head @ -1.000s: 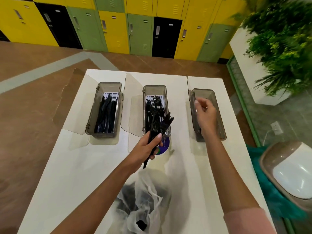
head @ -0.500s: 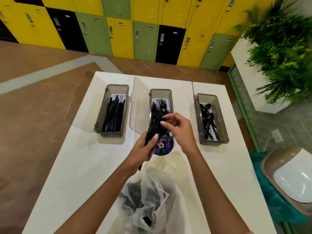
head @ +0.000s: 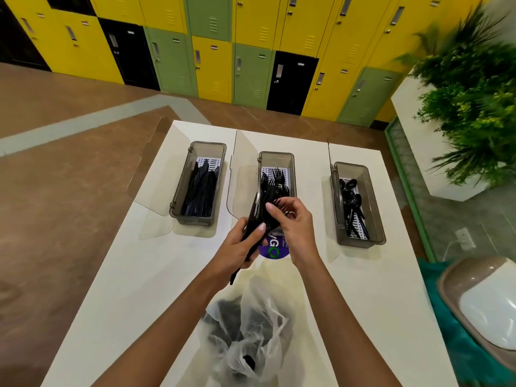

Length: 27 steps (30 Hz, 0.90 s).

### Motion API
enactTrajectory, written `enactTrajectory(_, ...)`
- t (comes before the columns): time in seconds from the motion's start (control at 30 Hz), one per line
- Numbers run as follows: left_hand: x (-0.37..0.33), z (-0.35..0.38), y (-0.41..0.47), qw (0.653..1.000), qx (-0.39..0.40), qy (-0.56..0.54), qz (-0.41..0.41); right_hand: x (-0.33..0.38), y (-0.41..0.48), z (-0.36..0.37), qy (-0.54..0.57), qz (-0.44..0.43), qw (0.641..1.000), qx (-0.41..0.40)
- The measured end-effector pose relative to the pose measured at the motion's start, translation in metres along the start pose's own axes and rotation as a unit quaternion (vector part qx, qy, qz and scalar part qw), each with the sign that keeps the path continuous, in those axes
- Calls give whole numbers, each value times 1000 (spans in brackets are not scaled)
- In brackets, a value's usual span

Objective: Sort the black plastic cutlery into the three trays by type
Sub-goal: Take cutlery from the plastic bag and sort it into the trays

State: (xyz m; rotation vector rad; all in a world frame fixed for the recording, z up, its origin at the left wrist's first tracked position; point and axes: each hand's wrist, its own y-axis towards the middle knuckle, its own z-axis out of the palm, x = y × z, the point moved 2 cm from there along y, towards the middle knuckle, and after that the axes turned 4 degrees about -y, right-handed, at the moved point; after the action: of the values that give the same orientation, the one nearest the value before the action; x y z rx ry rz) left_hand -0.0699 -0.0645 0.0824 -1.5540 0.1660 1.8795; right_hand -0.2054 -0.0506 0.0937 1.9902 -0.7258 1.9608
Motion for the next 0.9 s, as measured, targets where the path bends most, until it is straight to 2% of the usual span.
enactTrajectory(0.23, 3, -1, 3, 1000, -23, 3, -8, -5, 6, -7, 66, 41, 997, -28)
enactTrajectory(0.53, 6, 5, 8, 999, -27, 26, 23, -5, 10, -16, 121, 47, 990, -48)
enactTrajectory(0.7, 10, 7, 11, 999, -38, 10, 1, -4, 10, -12, 98, 62, 992, -46)
enactTrajectory(0.9, 10, 4, 18, 998, -43, 55, -2, 5, 5, -5, -52, 60, 994, 77)
